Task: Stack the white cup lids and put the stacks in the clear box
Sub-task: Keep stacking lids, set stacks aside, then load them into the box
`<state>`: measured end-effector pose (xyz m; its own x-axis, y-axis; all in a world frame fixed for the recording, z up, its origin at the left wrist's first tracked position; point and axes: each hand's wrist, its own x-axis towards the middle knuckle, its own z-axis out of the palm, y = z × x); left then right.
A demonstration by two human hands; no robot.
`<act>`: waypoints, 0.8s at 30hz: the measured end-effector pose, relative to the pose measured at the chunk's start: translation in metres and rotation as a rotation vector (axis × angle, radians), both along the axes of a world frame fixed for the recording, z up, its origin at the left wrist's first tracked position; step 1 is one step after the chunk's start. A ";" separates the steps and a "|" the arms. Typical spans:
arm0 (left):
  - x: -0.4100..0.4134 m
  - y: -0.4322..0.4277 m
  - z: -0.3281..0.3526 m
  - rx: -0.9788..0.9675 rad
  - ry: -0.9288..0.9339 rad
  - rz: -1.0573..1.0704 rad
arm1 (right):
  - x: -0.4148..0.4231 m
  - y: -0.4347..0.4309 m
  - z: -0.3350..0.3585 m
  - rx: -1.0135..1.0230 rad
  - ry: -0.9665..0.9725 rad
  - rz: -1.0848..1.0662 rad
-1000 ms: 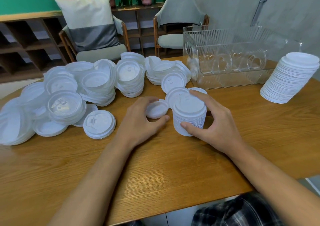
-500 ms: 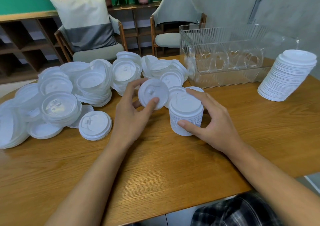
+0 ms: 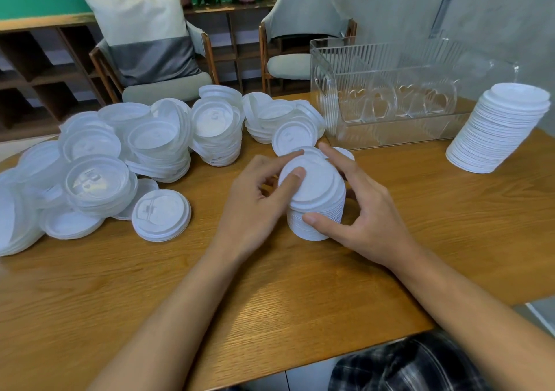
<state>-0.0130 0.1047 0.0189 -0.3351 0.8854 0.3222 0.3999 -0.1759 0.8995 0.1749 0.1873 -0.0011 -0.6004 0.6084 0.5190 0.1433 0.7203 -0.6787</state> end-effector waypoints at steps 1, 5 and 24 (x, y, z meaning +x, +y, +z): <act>0.004 0.001 -0.001 0.011 0.037 0.009 | 0.000 0.000 0.000 0.016 0.009 0.006; 0.007 0.001 0.000 0.051 0.032 0.038 | -0.001 0.002 -0.002 0.024 0.021 0.007; 0.007 -0.004 0.000 0.001 0.008 -0.086 | 0.000 0.002 -0.001 0.024 -0.026 -0.007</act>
